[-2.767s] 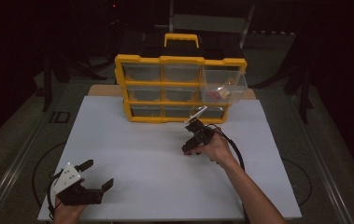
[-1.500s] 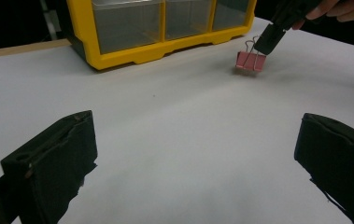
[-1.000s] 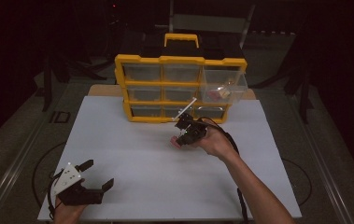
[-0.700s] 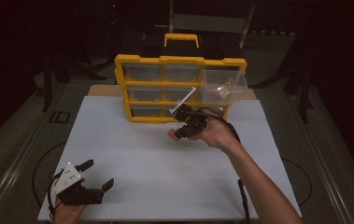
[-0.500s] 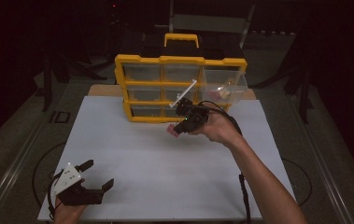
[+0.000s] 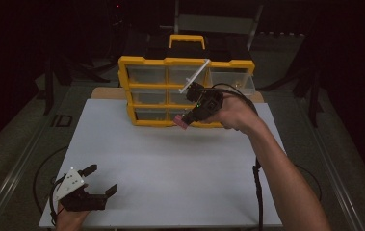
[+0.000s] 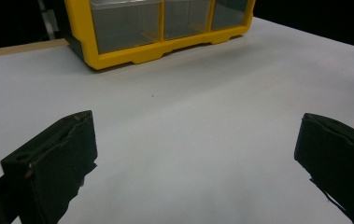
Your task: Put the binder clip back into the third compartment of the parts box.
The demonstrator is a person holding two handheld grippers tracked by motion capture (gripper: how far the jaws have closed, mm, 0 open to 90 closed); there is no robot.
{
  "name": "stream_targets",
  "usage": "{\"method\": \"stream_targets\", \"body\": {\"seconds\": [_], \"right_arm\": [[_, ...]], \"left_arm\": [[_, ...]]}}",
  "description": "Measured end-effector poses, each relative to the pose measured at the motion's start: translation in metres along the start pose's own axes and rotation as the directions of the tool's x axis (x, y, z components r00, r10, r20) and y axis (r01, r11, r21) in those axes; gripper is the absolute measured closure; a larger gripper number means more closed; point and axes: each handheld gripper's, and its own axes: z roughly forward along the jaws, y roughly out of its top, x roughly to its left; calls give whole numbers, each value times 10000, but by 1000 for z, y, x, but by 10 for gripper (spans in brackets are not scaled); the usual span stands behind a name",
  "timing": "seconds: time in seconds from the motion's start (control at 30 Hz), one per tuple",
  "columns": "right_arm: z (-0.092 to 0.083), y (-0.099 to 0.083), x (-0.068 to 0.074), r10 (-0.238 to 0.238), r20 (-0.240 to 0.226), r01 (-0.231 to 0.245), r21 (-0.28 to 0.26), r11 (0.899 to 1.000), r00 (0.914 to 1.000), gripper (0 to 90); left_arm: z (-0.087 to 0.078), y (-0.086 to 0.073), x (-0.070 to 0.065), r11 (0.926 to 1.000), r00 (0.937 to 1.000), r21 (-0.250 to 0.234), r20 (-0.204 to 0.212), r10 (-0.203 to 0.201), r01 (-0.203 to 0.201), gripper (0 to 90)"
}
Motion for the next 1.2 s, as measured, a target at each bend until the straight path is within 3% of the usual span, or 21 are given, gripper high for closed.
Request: {"method": "stream_targets", "body": {"seconds": [0.13, 0.33, 0.47, 0.67, 0.93, 1.07, 1.2], "right_arm": [[-15, 7, -3, -105, 88, 103, 125, 9999, 9999, 889], [-38, 16, -11, 123, 356, -120, -84, 9999, 9993, 889], [-51, 19, -19, 539, 572, -531, -148, 9985, 9969, 889], [-71, 21, -31, 1196, 872, -1137, -701, 9910, 9890, 890], [-93, 10, -48, 2446, 1439, -2223, -1551, 9626, 9589, 890], [-106, 5, -56, 3025, 1927, -2685, -1840, 9456, 9335, 890], [-113, -1, -63, 3389, 2363, -3006, -1838, 9359, 9107, 890]], "left_arm": [[0, 0, 0, 10000, 10000, 29, -11, 34, -34, 1], [0, 0, 0, 10000, 10000, 11, -29, 27, -27, 1], [0, 0, -1, 10000, 10000, 45, 0, 52, -52, 1], [-2, 0, 0, 10000, 10000, 18, -54, 29, -29, 1], [-2, -1, -1, 10000, 10000, 15, -63, 53, -53, 1], [-3, -1, 0, 10000, 10000, -1, -83, 21, -21, 1], [-2, -1, -1, 10000, 10000, 38, -69, 38, -38, 1]]}}
